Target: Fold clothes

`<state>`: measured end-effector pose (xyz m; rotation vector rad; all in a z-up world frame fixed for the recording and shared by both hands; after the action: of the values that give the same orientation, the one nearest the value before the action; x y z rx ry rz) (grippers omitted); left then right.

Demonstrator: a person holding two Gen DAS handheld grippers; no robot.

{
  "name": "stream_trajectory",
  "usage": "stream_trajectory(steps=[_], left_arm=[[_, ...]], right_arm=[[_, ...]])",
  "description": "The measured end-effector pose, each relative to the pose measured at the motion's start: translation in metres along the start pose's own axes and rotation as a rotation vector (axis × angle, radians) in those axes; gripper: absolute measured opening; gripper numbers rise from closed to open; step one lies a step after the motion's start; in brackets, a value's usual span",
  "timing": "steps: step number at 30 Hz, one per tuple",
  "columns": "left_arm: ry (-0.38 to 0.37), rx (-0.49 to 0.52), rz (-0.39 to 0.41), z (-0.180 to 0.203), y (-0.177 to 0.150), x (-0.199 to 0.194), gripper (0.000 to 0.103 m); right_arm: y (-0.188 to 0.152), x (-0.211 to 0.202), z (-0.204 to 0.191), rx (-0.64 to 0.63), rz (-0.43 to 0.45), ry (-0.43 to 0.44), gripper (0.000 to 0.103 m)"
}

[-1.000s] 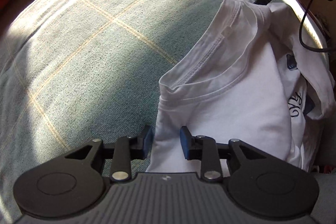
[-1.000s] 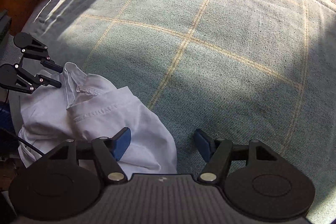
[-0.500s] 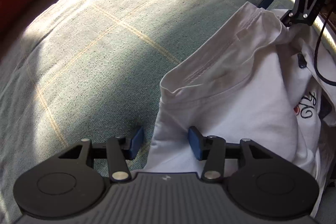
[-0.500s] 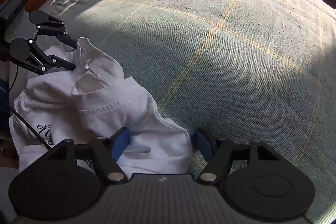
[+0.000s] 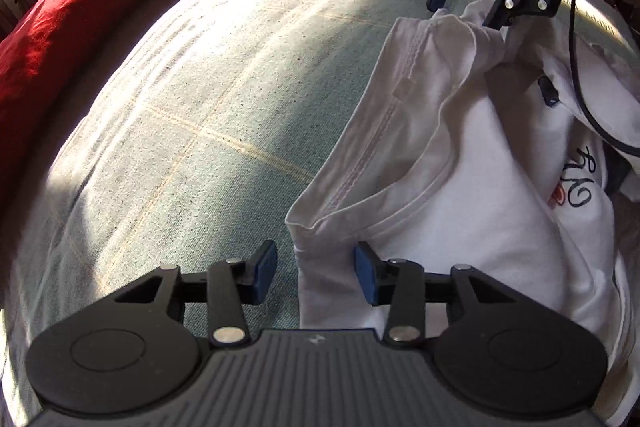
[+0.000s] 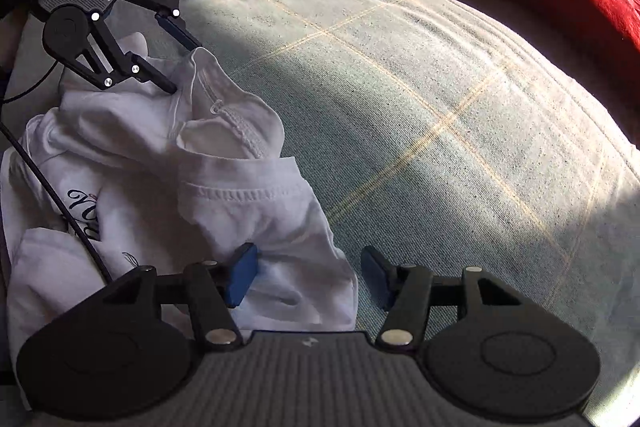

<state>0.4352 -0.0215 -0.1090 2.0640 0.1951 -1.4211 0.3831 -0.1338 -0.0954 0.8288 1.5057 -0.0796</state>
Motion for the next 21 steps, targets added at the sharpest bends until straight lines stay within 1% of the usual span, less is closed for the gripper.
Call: stream_trajectory(steps=[1,3,4,5,6,7,9,11,13,15,18,21], left_arm=[[-0.029,-0.021,-0.010,-0.001,-0.001,0.003,0.042],[-0.088,-0.063,-0.029,-0.004,-0.001,0.008,0.042],[-0.117,-0.085,-0.038,-0.005,-0.002,0.010,0.040],[-0.139,-0.096,-0.040,-0.003,-0.003,0.008,0.039],[-0.157,-0.101,-0.038,0.000,-0.005,0.003,0.039],[-0.182,-0.104,-0.035,0.005,-0.009,-0.002,0.039],[-0.195,-0.078,-0.028,0.014,-0.019,-0.010,0.039],[-0.180,-0.080,-0.029,0.009,-0.022,-0.010,0.040],[-0.161,-0.090,-0.032,0.002,-0.023,-0.008,0.040],[-0.150,-0.096,-0.038,-0.006,-0.024,-0.005,0.040],[-0.204,-0.117,-0.038,-0.014,-0.023,0.003,0.042],[-0.250,-0.181,-0.024,-0.022,-0.022,0.013,0.042]], right_arm=[[0.003,0.003,0.003,-0.008,-0.013,0.031,0.063],[0.003,0.011,0.011,0.018,-0.040,0.099,0.060],[0.003,0.014,0.014,0.029,-0.053,0.131,0.056],[0.003,0.011,0.010,0.013,-0.060,0.147,0.045],[0.003,0.007,0.005,-0.002,-0.067,0.163,0.039],[0.000,0.002,-0.001,-0.018,-0.080,0.180,0.030],[-0.007,-0.010,-0.015,-0.050,-0.104,0.214,0.029],[-0.012,-0.018,-0.023,-0.063,-0.122,0.236,0.029],[-0.013,-0.019,-0.020,-0.052,-0.122,0.239,0.029],[-0.008,-0.011,-0.013,-0.024,-0.114,0.250,0.030],[0.002,0.004,0.000,0.021,-0.096,0.277,0.032],[0.006,0.014,0.006,0.054,-0.080,0.291,0.032]])
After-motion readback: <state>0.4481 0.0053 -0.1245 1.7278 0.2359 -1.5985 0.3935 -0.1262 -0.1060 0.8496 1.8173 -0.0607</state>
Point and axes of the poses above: each gripper's, at about its wrist camera, not at the fingertips, and x roughly the way its jaws point, z to its right, y to its top, the point moved 7 cm from there along x, roughly the way its jaws point, and after that the axes turned 5 degrees about y, right-handed, at the moved point
